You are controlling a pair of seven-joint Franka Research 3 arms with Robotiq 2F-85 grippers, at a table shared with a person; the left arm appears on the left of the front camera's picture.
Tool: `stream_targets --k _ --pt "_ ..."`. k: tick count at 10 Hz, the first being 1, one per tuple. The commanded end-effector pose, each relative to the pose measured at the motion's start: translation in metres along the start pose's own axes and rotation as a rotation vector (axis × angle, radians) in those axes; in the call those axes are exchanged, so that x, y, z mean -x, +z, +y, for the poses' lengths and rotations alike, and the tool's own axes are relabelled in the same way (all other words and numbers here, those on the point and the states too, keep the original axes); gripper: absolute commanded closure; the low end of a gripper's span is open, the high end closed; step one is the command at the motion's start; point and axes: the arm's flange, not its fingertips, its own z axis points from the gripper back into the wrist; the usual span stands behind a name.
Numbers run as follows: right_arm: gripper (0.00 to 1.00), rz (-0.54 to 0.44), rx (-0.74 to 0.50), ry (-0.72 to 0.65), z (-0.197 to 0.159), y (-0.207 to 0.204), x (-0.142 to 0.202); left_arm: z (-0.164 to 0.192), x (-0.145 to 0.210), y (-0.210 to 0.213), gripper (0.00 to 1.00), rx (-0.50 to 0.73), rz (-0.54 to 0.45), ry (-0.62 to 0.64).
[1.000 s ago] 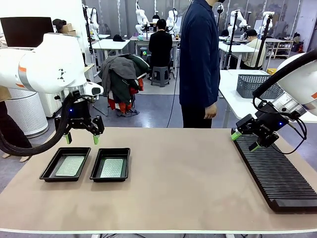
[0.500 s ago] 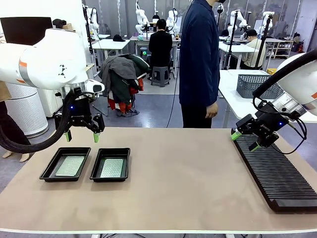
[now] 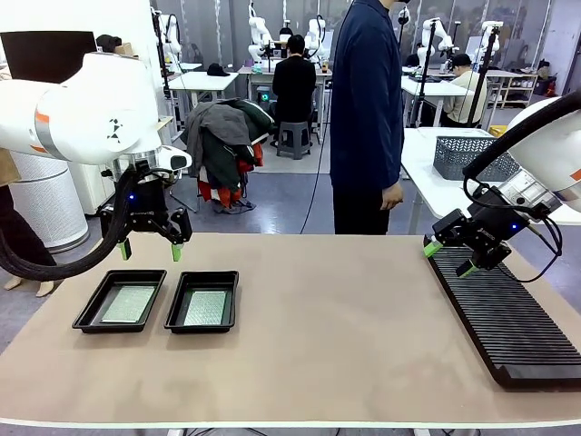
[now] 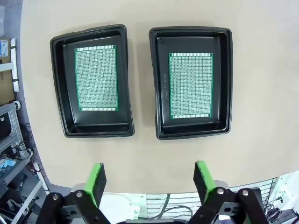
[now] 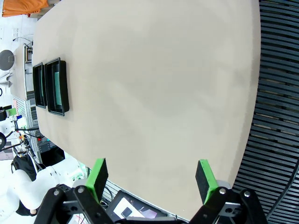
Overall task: Inspect and transfer BCBs to ESD trays.
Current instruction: Pick up the ESD tray and place it on the left side of the table.
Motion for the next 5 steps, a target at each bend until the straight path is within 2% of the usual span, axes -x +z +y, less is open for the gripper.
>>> stream_targets --k 1,5 --pt "0.0 -0.001 -0.001 -0.007 0.0005 -0.0004 0.0002 0.0012 0.0003 -0.0017 0.0 0.001 -0.002 -0.001" --pt "0.0 -0.001 -0.001 -0.007 0.0005 -0.0004 0.0002 0.0012 0.0003 -0.0017 0.0 0.001 -0.002 -0.001"
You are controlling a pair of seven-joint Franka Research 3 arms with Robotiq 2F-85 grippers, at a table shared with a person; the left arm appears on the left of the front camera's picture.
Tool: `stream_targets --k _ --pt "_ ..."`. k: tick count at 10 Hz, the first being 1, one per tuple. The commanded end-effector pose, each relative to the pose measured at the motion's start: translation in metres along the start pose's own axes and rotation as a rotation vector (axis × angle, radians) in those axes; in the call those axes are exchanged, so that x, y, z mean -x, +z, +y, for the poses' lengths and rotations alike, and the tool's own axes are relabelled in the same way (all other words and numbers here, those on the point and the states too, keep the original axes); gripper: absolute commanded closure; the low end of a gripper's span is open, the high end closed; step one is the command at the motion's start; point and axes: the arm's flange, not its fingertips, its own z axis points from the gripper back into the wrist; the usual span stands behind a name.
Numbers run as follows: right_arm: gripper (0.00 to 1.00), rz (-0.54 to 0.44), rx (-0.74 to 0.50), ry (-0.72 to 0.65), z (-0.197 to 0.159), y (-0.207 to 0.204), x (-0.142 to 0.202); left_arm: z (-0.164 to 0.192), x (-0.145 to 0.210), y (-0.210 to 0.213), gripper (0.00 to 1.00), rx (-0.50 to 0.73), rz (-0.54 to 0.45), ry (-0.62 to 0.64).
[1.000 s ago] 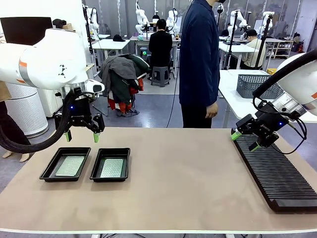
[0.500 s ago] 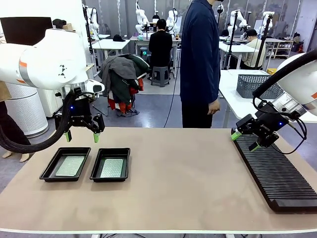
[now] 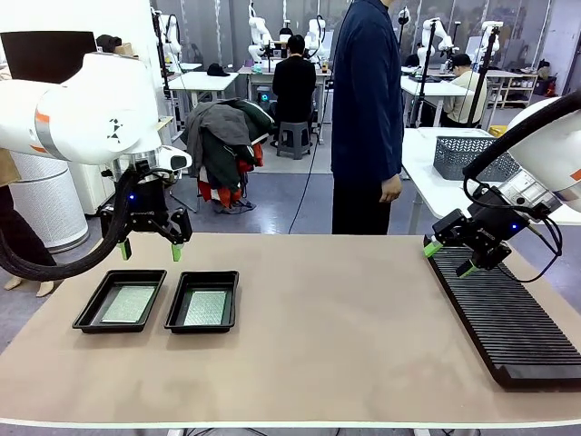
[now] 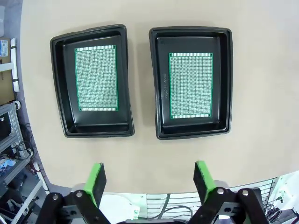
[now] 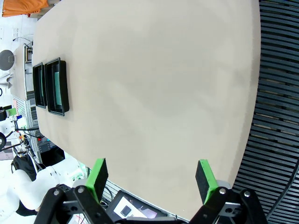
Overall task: Inspect and transfer BCBs to ESD trays.
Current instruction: Pick up the ESD tray and place it on the left side of the table.
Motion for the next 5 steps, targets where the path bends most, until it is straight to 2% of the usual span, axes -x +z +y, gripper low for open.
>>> stream_targets --k 1,5 --pt "0.0 -0.001 -0.001 -0.007 0.0005 -0.0004 0.0002 0.0012 0.0003 -0.0017 0.0 0.001 -0.002 -0.001" --pt "0.0 -0.001 -0.001 -0.007 0.0005 -0.0004 0.0002 0.0012 0.0003 -0.0017 0.0 0.001 -0.002 -0.001"
